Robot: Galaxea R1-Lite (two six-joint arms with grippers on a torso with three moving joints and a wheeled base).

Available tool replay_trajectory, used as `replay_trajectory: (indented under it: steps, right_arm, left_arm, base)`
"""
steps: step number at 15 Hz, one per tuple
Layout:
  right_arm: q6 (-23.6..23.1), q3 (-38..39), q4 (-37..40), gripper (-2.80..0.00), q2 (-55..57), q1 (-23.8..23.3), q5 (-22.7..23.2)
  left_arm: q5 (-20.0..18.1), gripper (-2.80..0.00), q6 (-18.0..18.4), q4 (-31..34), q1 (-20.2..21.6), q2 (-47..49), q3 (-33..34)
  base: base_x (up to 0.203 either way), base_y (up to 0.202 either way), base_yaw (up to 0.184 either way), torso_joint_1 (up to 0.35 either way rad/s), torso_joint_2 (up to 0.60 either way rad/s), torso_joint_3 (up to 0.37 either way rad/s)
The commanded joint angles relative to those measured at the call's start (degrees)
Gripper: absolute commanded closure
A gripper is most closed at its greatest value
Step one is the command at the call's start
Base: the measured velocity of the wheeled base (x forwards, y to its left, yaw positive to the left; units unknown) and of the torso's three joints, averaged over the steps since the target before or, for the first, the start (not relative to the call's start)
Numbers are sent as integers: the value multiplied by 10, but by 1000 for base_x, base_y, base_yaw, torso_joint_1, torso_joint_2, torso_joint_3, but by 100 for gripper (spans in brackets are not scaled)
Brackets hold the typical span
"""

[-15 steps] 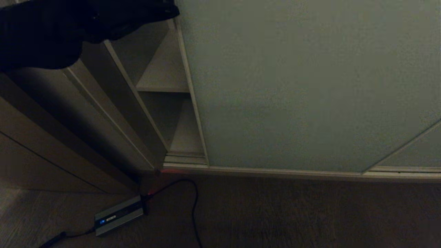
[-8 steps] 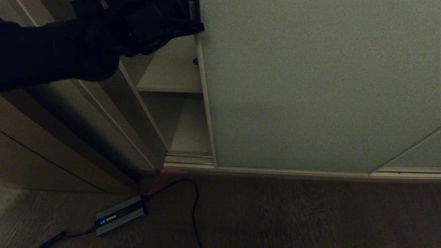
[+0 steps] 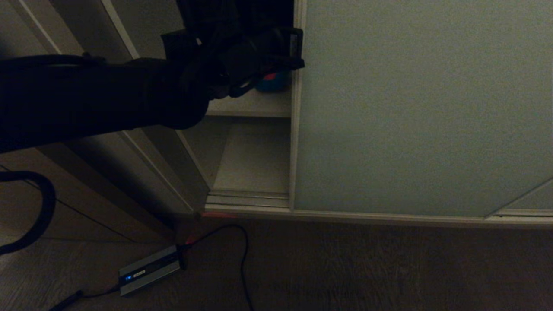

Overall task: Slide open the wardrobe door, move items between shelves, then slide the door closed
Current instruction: Open the door

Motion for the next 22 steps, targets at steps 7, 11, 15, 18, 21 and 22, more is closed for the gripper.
replay_trajectory:
  steps: [7,11,15,18,21,22]
  right_arm:
    - [0,2,0,0,0,0,1]
    - [0,2,0,0,0,0,1]
    - [0,2,0,0,0,0,1]
    - [0,2,0,0,0,0,0]
    - [0,2,0,0,0,0,1]
    - [0,2,0,0,0,0,1]
  left_arm:
    - [-11,0,-24,-27,-86,33,0]
    - [22,0,-24,-26,-96,8,1]
    - [73,0,-35,35,-29,-82,16]
    - [82,0,-49,146,58,-194,83]
    - [86,0,-53,216,118,-348,232]
    - [86,0,-53,230,146,-401,297]
  base:
    - [0,0,0,0,0,0]
    - [0,0,0,0,0,0]
    - [0,0,0,0,0,0]
    - [0,0,0,0,0,0]
    - [0,0,0,0,0,0]
    - [0,0,0,0,0,0]
